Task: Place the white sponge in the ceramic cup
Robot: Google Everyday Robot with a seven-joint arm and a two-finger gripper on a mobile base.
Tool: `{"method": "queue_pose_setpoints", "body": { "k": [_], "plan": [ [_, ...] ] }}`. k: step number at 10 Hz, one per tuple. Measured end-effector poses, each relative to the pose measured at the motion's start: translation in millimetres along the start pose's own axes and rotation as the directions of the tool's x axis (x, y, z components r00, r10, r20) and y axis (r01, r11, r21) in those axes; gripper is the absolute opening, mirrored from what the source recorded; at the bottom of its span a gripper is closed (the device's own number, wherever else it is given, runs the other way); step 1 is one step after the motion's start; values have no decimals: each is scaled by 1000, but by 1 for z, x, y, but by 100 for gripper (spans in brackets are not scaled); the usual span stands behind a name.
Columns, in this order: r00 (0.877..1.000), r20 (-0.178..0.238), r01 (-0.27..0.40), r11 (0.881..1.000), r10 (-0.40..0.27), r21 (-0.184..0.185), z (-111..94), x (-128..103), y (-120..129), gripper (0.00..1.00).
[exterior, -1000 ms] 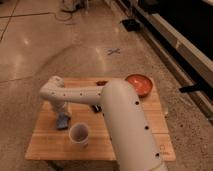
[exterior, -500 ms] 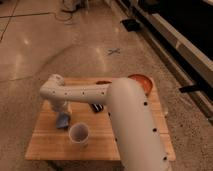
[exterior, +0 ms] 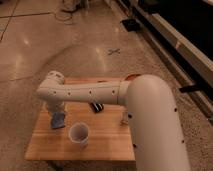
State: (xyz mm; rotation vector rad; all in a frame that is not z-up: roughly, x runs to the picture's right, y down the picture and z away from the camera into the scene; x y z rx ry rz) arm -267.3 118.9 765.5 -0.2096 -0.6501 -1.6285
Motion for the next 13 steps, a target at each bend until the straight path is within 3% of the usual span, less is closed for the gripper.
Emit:
{"method": "queue_pose_setpoints", "body": {
  "k": [4,7,10,13],
  "plan": [
    [998,-57,28,999,-27,28,-51,-21,3,0],
    [996,-90,7,1000,-4,23,-83,-33,21,0],
    [994,-109,-28,1000,29,10,-98,-41,45,0],
    [992,-107,-70,998,69,-6,-98,-48,72,2]
  ]
}}
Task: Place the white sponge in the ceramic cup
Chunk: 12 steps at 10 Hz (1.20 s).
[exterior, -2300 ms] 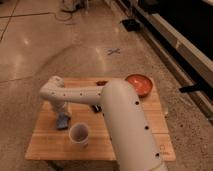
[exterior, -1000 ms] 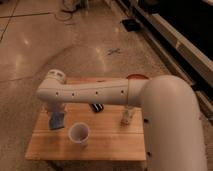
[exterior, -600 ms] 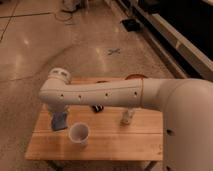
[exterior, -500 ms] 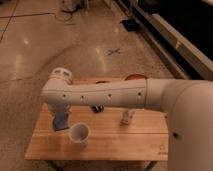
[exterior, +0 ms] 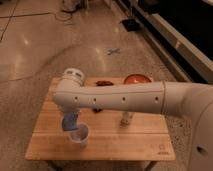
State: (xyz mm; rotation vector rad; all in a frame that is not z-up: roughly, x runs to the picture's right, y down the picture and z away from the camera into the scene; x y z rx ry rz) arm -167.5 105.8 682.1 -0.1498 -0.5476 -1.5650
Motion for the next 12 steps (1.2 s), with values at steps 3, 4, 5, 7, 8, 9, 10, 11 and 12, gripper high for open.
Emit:
{"method": "queue_pose_setpoints", "body": {
  "k": [3,4,5,7,8,9,10,11,12],
  "plan": [
    [999,16,-35,999,35,-25,7,-6,26,31],
    [999,24,-43,999,44,-31,11,-9,31,41],
    [998,30,-48,998,49,-36,14,-11,35,49],
    [997,53,-50,998,52,-43,21,-21,40,71],
    [997,59,-49,998,52,-45,23,-25,41,76],
    [996,71,-47,998,50,-45,25,-31,42,80],
    [996,78,-48,998,51,-45,27,-35,43,80],
    [995,81,-50,998,53,-46,28,-37,45,80],
    [995,84,-53,998,56,-46,29,-38,46,80]
  ]
}}
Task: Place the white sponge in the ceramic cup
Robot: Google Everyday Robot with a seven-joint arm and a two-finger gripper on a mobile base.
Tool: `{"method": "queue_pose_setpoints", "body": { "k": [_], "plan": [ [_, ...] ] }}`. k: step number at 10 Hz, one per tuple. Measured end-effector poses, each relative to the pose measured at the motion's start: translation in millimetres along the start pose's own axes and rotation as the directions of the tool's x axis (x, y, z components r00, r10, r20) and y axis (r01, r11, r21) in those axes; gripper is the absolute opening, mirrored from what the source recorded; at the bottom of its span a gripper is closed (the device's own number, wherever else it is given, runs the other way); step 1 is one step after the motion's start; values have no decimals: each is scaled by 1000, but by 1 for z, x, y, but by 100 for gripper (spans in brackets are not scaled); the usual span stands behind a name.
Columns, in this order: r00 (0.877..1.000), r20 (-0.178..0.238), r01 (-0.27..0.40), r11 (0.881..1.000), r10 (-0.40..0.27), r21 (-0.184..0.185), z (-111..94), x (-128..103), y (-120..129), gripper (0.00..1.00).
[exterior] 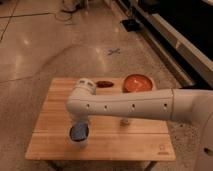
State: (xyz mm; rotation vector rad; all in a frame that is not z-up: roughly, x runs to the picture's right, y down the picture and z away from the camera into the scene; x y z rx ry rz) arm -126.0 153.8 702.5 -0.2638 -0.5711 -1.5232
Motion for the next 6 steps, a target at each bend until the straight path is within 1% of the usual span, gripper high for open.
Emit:
{"method": "queue_pose_setpoints", "body": {
  "k": [3,5,6],
  "plan": [
    [1000,-13,1,1000,-1,3,-4,3,0,80],
    [999,-45,14,1000,-13,23,-21,10,-8,80],
    [999,-46,14,1000,-13,24,-22,11,-7,80]
  ]
}}
